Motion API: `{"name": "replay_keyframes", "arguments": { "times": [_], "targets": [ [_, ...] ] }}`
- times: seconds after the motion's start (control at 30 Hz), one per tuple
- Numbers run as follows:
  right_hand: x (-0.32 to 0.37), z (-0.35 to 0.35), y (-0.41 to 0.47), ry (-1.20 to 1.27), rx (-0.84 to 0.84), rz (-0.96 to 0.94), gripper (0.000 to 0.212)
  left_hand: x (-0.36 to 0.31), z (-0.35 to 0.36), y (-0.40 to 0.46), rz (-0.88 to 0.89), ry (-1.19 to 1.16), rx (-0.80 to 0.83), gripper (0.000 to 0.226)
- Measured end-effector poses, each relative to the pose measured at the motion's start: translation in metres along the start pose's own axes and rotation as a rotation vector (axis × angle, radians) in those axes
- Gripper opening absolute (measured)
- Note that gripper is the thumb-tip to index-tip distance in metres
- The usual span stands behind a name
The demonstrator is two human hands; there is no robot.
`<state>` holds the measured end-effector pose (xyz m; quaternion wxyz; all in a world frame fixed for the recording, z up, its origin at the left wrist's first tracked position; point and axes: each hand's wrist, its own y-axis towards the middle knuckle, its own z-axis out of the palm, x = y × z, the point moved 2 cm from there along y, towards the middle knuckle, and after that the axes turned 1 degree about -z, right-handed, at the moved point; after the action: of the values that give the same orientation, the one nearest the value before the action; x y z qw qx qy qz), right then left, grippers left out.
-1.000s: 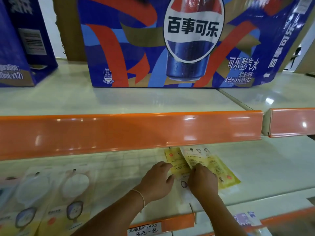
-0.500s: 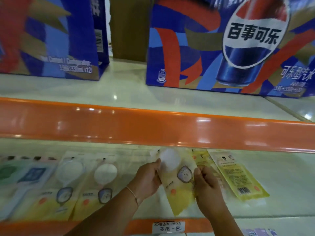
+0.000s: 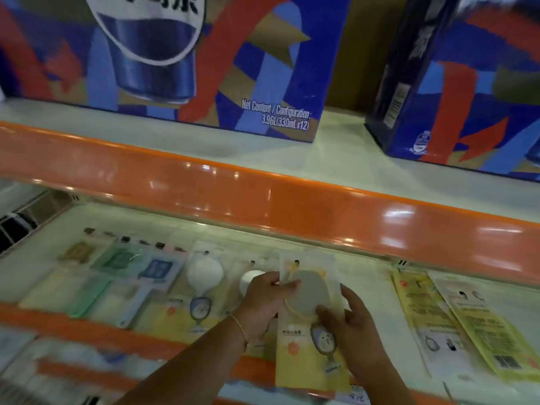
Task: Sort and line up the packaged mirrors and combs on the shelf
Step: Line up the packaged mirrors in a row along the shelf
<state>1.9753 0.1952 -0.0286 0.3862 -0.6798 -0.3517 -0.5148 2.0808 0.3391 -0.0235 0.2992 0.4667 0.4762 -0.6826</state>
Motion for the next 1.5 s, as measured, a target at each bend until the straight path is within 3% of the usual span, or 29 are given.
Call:
{"name": "replay_keyframes", "arguments": {
  "times": [0.2,0.3,0.4,0.5,0.67,0.97,1.37,1.5],
  "targets": [
    [-0.014,0.008,0.021,-0.223,-0.172,0.026,0.058,0.007,-0.049,-0.003,0.411,0.674,-0.157,0.031],
    [-0.022,0.008,0.032,-0.395,-0.193,0.087,0.067,0.031,-0.066,-0.009,0.65,1.057,-0.05,0.038],
    [-0.022,0.012,0.037,-0.629,-0.194,0.119,0.071,0.052,-0.079,-0.01,0.719,1.298,0.035,0.056],
    [-0.022,0.019,0.034,-0.965,-0.251,0.051,0.067,0.061,-0.08,-0.01,0.817,1.453,0.043,0.054],
    [-0.036,0.044,0.023,-1.141,-0.157,-0.019,0.054,0.062,-0.08,-0.01,0.858,1.464,-0.002,0.053],
    [-0.043,0.054,0.015,-1.187,-0.173,-0.046,0.085,0.07,-0.081,-0.005,0.832,1.501,0.025,0.056],
    [-0.038,0.059,0.008,-1.24,-0.165,-0.07,0.081,0.07,-0.081,-0.006,0.847,1.495,0.019,0.055],
    [-0.038,0.057,0.008,-1.159,-0.252,-0.143,0.065,0.069,-0.081,-0.007,0.856,1.476,0.007,0.053]
  ]
}}
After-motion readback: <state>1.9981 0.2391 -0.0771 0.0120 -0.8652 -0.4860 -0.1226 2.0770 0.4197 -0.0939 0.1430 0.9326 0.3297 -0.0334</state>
